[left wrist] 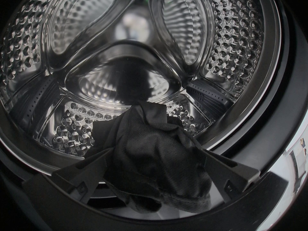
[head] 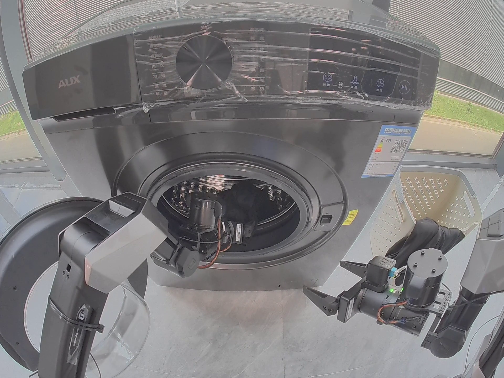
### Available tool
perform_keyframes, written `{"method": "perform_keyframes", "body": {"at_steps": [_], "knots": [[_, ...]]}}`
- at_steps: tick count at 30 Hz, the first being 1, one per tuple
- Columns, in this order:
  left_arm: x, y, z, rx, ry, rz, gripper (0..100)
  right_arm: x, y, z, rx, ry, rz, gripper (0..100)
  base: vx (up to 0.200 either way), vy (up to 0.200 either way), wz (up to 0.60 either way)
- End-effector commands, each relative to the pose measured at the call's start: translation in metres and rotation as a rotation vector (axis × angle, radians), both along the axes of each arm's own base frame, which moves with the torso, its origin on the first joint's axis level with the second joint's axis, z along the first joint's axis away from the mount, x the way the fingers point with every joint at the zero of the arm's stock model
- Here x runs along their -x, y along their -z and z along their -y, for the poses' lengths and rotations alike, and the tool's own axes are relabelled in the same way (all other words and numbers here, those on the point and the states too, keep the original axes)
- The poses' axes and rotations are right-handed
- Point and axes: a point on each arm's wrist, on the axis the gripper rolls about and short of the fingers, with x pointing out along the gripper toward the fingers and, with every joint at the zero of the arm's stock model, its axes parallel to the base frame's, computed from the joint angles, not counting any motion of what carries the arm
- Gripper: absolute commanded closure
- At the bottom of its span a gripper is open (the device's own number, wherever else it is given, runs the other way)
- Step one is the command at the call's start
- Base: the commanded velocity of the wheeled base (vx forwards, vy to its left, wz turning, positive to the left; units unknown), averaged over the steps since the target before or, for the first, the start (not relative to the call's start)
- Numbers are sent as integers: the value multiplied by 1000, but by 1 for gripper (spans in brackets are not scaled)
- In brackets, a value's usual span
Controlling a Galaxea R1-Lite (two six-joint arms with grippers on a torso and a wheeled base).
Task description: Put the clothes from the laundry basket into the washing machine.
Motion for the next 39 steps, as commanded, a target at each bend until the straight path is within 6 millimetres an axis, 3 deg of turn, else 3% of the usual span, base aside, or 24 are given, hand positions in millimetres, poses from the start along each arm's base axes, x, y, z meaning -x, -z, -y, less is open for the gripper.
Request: {"method": "perform_keyframes", "body": {"at_steps": [1,2,10,19,25,31,32,36,39], "knots": [[-4,10,-2,-11,-7,-5,0,0,0,0,1,0,-1,0,0,0,0],[-5,10,-3,-11,-7,-5,100,0,0,0,0,-1,0,0,0,0,0],[-8,4,-1,6,-7,18,100,0,0,0,0,-1,0,0,0,0,0],[-52,-19,5,128,-109,250,100,0,0,0,-1,-1,1,0,0,0,0],[-77,-20,3,173,-160,356,100,0,-1,0,-2,2,2,0,0,0,0],[-79,-10,0,159,-174,337,100,0,-1,0,-2,0,2,0,0,0,0],[-79,-11,0,161,-174,338,0,0,0,0,-1,0,1,0,0,0,0],[-77,-15,2,182,-174,338,0,-1,0,1,-1,0,1,0,0,0,0],[-72,-37,3,204,-170,348,0,-1,0,1,-1,2,1,0,0,0,0]]}}
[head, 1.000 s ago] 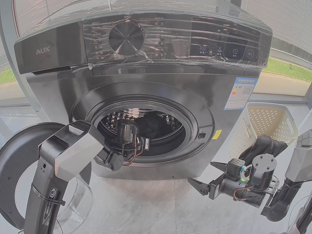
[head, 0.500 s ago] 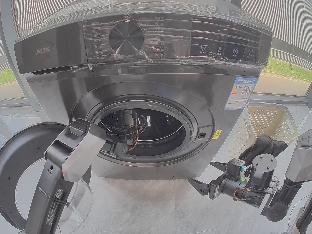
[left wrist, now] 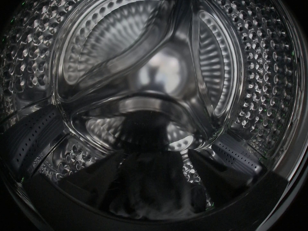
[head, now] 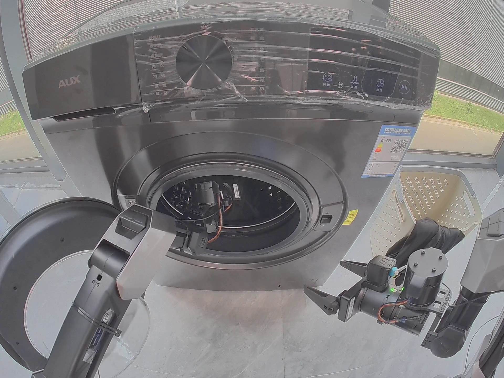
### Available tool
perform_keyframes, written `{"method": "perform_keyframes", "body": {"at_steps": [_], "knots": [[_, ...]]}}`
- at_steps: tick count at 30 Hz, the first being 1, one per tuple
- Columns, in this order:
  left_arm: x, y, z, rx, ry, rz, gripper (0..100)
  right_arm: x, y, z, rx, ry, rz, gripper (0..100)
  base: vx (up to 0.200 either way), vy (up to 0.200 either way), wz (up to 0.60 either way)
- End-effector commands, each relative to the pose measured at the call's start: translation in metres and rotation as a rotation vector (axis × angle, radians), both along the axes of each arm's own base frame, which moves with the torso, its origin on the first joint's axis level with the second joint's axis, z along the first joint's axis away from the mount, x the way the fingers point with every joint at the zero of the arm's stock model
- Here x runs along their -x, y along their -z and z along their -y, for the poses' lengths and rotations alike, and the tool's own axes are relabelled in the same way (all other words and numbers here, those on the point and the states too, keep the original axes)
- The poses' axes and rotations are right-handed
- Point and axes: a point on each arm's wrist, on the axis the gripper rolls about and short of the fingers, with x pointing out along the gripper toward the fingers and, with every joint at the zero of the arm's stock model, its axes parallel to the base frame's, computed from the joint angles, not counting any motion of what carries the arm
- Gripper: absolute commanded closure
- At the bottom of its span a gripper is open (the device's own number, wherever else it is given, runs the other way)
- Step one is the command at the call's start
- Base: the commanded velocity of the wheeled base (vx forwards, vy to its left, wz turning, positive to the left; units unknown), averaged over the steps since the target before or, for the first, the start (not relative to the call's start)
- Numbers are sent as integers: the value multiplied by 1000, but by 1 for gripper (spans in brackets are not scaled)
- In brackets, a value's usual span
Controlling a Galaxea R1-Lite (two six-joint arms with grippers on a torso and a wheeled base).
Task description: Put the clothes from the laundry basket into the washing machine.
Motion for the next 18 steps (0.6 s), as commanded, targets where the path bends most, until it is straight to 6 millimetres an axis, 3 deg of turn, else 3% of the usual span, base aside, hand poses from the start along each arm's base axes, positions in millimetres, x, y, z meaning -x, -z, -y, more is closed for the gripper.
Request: {"method": "perform_keyframes", "body": {"at_steps": [1,6,8,10,11,13,18], "knots": [[5,-14,1,11,6,4,0,0,0,0,-1,0,1,0,0,0,0],[41,-45,4,19,64,-80,0,1,1,1,3,0,-4,0,0,0,0],[70,-60,6,2,139,-129,0,0,0,1,2,0,-3,0,0,0,0],[92,-64,5,-18,186,-181,0,1,1,1,3,0,-4,0,0,0,0],[92,-64,5,-18,186,-181,0,1,1,1,3,0,-4,0,0,0,0],[130,-68,3,-46,259,-246,0,1,1,2,4,1,-5,0,0,0,0],[178,-75,-5,-74,336,-306,0,2,1,2,6,0,-9,0,0,0,0]]}}
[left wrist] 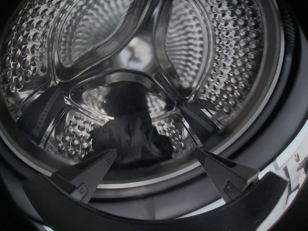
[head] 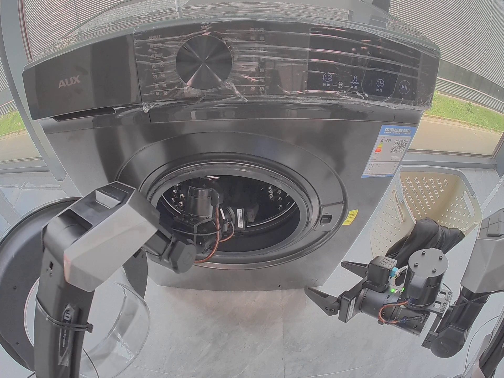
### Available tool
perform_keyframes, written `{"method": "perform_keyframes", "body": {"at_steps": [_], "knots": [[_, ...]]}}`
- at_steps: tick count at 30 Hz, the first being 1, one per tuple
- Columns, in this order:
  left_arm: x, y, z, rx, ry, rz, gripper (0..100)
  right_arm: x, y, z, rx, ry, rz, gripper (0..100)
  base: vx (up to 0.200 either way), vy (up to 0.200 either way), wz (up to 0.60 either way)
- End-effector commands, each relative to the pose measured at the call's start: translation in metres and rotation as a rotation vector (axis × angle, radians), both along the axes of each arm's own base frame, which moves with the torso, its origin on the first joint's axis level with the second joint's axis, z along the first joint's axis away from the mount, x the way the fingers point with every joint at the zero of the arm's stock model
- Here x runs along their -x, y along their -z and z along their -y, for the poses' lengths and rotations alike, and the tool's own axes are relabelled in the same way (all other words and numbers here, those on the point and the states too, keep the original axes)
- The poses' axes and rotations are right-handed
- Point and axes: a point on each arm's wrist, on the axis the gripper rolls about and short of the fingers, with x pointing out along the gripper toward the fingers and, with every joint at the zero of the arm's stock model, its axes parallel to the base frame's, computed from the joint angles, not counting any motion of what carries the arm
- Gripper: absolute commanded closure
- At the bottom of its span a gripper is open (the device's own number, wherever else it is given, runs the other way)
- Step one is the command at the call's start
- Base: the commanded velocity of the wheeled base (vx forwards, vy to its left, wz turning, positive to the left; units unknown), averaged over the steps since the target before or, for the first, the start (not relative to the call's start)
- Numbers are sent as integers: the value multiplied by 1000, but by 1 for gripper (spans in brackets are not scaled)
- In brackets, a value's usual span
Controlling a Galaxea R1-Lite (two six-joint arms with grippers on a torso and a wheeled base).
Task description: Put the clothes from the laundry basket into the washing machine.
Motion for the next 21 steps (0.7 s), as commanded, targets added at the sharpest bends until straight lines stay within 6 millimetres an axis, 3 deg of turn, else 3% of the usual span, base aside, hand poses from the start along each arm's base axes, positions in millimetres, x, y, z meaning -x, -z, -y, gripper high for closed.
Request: {"method": "perform_keyframes", "body": {"at_steps": [1,2,4,8,14,21], "knots": [[91,-59,-7,11,164,-36,0,1,1,1,4,-1,-5,0,0,0,0],[109,-63,-14,14,203,-47,0,1,1,1,2,-1,-5,0,0,0,0],[118,-65,-16,21,233,-51,0,1,1,1,4,-1,-5,0,0,0,0],[156,-67,-26,27,319,-82,0,1,1,1,2,1,-5,0,0,0,0],[185,-80,-38,44,329,-48,0,2,1,2,5,1,-9,0,0,0,0],[223,-111,-68,110,239,33,0,3,-2,4,1,14,3,0,0,0,0]]}}
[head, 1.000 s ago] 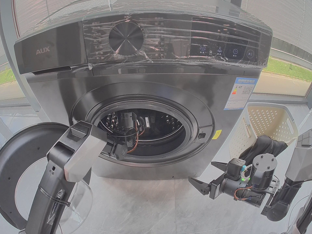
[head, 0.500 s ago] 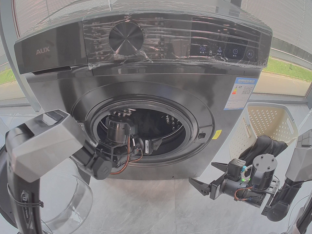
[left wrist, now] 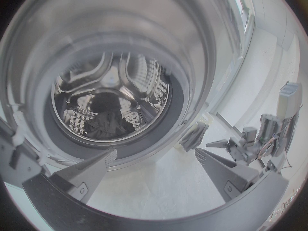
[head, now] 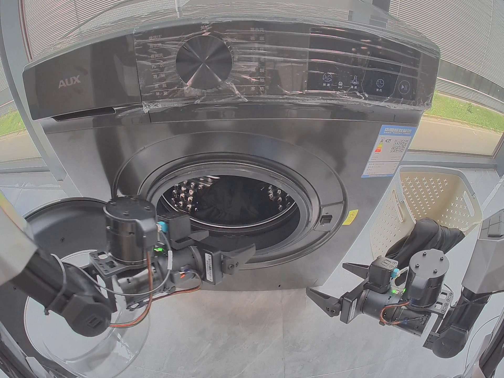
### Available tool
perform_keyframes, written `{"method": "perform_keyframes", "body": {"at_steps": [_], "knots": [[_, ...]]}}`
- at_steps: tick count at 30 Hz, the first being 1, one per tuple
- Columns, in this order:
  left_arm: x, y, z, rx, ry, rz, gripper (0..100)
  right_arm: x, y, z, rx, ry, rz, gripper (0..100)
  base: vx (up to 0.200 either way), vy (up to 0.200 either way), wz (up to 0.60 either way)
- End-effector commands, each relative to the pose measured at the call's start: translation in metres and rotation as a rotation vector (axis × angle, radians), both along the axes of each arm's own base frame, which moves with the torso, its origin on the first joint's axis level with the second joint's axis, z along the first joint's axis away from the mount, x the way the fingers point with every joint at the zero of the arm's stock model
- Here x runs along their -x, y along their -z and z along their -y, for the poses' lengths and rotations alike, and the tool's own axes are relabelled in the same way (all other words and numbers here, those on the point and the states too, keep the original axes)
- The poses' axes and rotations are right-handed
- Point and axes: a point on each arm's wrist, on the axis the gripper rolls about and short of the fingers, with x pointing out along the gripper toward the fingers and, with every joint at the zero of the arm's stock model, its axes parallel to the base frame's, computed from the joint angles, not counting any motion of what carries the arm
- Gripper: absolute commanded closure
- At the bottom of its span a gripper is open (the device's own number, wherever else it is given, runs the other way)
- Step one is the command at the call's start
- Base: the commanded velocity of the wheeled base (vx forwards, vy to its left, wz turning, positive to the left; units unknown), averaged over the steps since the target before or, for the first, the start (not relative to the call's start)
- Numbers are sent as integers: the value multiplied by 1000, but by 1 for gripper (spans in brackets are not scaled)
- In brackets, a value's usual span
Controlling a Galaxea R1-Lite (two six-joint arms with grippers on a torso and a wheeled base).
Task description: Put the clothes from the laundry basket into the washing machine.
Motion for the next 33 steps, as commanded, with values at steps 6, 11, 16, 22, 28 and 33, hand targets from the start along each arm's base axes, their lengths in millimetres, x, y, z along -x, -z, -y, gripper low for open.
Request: {"method": "perform_keyframes", "body": {"at_steps": [6,11,16,22,28,33], "knots": [[52,-41,-36,117,-98,95,0,2,-12,4,-24,20,39,0,0,0,0],[103,-46,-82,149,-174,172,0,9,-54,47,-107,199,183,0,0,0,0],[112,-37,-103,80,-247,208,0,30,-61,74,-98,268,208,0,-120,0,0],[132,-40,-123,79,-313,284,0,52,-72,90,-90,325,230,0,-200,0,0],[150,-34,-136,4,-355,343,0,82,-79,105,-30,374,224,0,-200,0,0],[162,-25,-146,-15,-417,345,0,100,-81,120,-26,473,219,0,0,0,0]]}}
